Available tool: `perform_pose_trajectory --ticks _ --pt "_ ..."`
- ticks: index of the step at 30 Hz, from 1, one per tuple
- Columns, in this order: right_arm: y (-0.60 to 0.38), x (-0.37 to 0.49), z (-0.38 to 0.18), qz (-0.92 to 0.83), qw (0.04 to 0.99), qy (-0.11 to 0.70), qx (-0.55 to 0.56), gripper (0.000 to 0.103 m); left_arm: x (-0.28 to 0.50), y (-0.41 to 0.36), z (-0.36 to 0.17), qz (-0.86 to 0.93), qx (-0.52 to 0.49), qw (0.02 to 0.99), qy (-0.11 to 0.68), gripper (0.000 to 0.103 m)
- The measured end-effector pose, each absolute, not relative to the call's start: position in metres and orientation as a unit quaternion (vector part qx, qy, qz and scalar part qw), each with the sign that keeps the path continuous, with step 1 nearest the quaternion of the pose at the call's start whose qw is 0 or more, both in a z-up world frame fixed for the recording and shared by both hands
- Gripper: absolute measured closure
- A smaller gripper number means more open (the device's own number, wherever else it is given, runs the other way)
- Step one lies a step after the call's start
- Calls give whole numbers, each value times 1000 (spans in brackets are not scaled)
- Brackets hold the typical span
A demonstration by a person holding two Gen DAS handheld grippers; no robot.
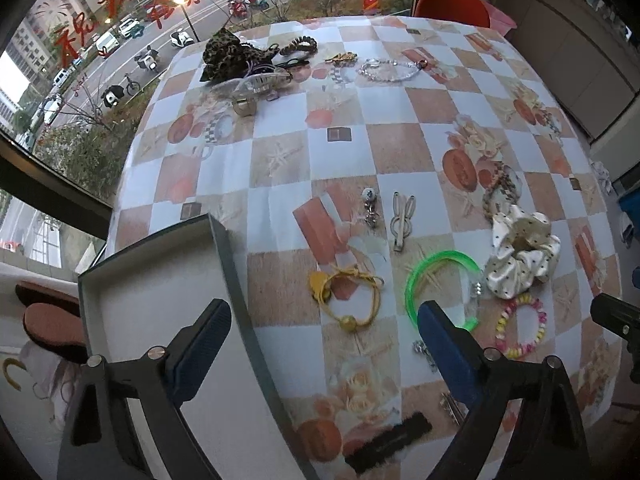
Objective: Organize jewelry
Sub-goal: 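Grasp the yellow hair tie with the left tool while the right tool grasps the white polka-dot scrunchie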
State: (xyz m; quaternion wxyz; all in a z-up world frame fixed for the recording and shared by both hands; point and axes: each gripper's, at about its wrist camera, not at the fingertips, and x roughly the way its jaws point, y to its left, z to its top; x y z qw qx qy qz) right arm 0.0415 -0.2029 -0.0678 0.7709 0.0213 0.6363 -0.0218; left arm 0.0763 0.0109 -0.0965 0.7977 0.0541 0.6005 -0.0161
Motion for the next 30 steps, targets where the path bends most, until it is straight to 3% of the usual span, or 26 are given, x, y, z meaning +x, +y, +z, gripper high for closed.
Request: perform_pose_trajectory --ticks 11,14,27,30 --pt "-207 58 -90 -21 767 640 30 0 98 9 -133 -30 66 793 605 6" --pt "-209 64 -98 -21 767 641 37 0 101 7 -146 -36 74 785 614 16" --pt "-209 93 -144 -19 747 661 61 0 110 10 -178 -45 68 770 632 16" --pt "-207 97 -153 -20 744 666 56 4 110 10 -180 -46 60 771 633 16"
